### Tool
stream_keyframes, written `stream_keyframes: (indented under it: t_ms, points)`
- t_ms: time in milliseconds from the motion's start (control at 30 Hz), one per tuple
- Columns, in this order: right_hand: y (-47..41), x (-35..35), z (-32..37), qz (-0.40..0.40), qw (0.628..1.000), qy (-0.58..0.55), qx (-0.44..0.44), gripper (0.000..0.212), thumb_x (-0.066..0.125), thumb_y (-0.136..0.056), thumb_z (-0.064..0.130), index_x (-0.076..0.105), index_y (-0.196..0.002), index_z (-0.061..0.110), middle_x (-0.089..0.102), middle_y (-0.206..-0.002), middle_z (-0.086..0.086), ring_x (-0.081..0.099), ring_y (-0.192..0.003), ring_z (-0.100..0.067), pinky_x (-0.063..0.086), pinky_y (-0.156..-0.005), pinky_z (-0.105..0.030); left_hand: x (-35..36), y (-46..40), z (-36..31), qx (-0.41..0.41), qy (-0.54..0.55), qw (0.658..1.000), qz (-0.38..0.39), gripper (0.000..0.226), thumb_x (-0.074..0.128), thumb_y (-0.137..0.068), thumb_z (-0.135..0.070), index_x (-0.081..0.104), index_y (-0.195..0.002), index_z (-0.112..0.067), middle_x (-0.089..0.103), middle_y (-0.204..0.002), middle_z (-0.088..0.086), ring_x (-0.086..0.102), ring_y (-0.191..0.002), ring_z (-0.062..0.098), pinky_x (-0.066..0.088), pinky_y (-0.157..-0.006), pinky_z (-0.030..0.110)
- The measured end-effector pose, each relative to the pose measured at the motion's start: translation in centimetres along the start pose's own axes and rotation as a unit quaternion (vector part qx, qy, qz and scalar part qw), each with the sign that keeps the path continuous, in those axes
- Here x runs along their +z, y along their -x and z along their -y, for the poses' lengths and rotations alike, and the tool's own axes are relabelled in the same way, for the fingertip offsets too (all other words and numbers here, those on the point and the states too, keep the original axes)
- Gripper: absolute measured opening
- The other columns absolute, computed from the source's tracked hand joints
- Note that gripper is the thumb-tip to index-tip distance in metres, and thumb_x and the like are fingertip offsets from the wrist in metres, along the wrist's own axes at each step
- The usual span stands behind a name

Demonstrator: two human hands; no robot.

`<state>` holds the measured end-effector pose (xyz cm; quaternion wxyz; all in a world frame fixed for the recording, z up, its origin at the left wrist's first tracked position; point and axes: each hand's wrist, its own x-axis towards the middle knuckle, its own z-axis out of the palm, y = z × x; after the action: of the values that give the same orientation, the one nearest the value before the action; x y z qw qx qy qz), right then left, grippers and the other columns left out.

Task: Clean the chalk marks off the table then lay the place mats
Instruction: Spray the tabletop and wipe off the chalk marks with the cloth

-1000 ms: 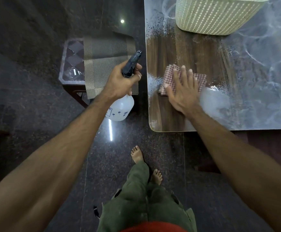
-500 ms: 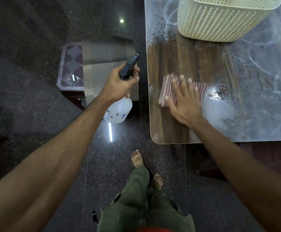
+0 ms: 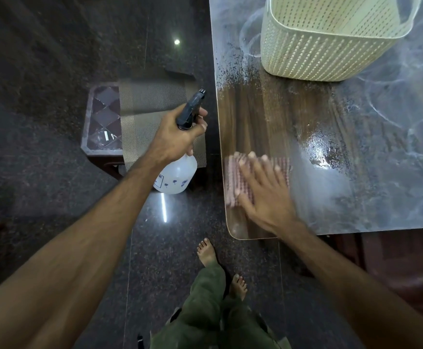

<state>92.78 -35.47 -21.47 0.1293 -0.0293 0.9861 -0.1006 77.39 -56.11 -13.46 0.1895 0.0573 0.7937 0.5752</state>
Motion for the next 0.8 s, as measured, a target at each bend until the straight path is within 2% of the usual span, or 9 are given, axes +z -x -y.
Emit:
stream_keyframes:
  t_ms: [133,267,367,467,533,667,733,800]
  points:
    - [-10.2,-3.1,-3.1,-0.048,0.994,-0.012,0.097,0.070,0.013,-0.099,0.059,-0.003,-0.158,0.024,-0.010,-0.165,-0.006,-0.010,-0.151,-0.027,-0.002,-0.122,-0.050,0.1,-1.1,0.4,-0.002,-0.002,1.000,0.005,0.021,0.061,-0.091,-0.003,0.062,-0.112,-0.006,0.064,-0.100,0.018,0.047,-0.037,0.009,0.045,-0.041,0.025]
    - [-17.1,-4.7,-1.7,-0.042,0.994,-0.017,0.095,0.071,0.012,-0.099,0.059,-0.002,-0.158,0.022,-0.009,-0.165,-0.009,-0.008,-0.151,-0.030,0.002,-0.122,-0.054,0.1,-2.1,0.3,-0.001,-0.018,1.000,0.012,0.021,0.061,-0.092,-0.004,0.061,-0.113,-0.004,0.064,-0.096,0.010,0.045,-0.035,0.013,0.045,-0.042,0.025]
    - [-14.3,-3.5,1.5,-0.048,0.998,-0.009,0.045,0.069,0.009,-0.099,0.058,0.002,-0.158,0.022,-0.004,-0.165,-0.009,-0.005,-0.152,-0.028,0.003,-0.122,-0.051,0.3,-2.6,-0.5,0.010,-0.028,0.999,0.016,0.020,0.061,-0.092,-0.004,0.061,-0.112,-0.004,0.063,-0.094,0.008,0.045,-0.035,0.013,0.046,-0.043,0.027]
    - [-8.0,-2.1,1.7,-0.037,0.999,-0.016,0.001,0.067,0.016,-0.101,0.056,0.005,-0.158,0.024,-0.004,-0.165,-0.004,-0.007,-0.152,-0.023,0.000,-0.123,-0.045,0.3,-3.1,-1.2,0.014,-0.031,0.999,0.023,0.019,0.061,-0.092,-0.006,0.062,-0.111,-0.006,0.063,-0.095,0.008,0.046,-0.037,0.014,0.047,-0.047,0.032]
    - [-5.5,-1.7,-1.0,-0.035,0.999,-0.017,0.027,0.067,0.015,-0.100,0.057,0.003,-0.158,0.027,-0.006,-0.165,-0.002,-0.009,-0.151,-0.022,0.001,-0.123,-0.047,0.2,-3.4,-1.3,0.011,-0.024,0.999,0.027,0.019,0.062,-0.092,-0.007,0.062,-0.111,-0.007,0.064,-0.094,0.007,0.046,-0.038,0.015,0.047,-0.046,0.030]
    - [-8.2,-3.5,-7.8,-0.083,0.980,-0.027,0.181,0.069,0.016,-0.099,0.055,0.008,-0.158,0.022,0.001,-0.166,-0.008,0.000,-0.152,-0.028,0.006,-0.122,-0.052,0.0,-3.8,-1.3,0.014,-0.031,0.999,0.028,0.018,0.062,-0.093,-0.009,0.062,-0.111,-0.009,0.066,-0.098,0.007,0.047,-0.039,0.015,0.048,-0.048,0.029]
    - [-11.6,-4.5,-8.1,-0.097,0.975,-0.031,0.197,0.069,0.019,-0.099,0.052,0.011,-0.158,0.016,0.003,-0.166,-0.009,0.002,-0.152,-0.029,0.006,-0.122,-0.053,0.1,-3.9,-1.4,0.019,-0.037,0.999,0.029,0.019,0.061,-0.094,-0.010,0.062,-0.112,-0.008,0.066,-0.100,0.009,0.047,-0.039,0.012,0.049,-0.049,0.029]
    - [-14.4,-4.8,-5.9,-0.094,0.981,-0.033,0.164,0.069,0.017,-0.100,0.048,0.006,-0.158,0.013,0.002,-0.165,-0.010,0.001,-0.152,-0.029,0.005,-0.122,-0.052,0.2,-4.0,-1.4,0.023,-0.039,0.998,0.033,0.019,0.061,-0.094,-0.008,0.061,-0.112,-0.007,0.066,-0.101,0.013,0.047,-0.039,0.011,0.049,-0.047,0.028]
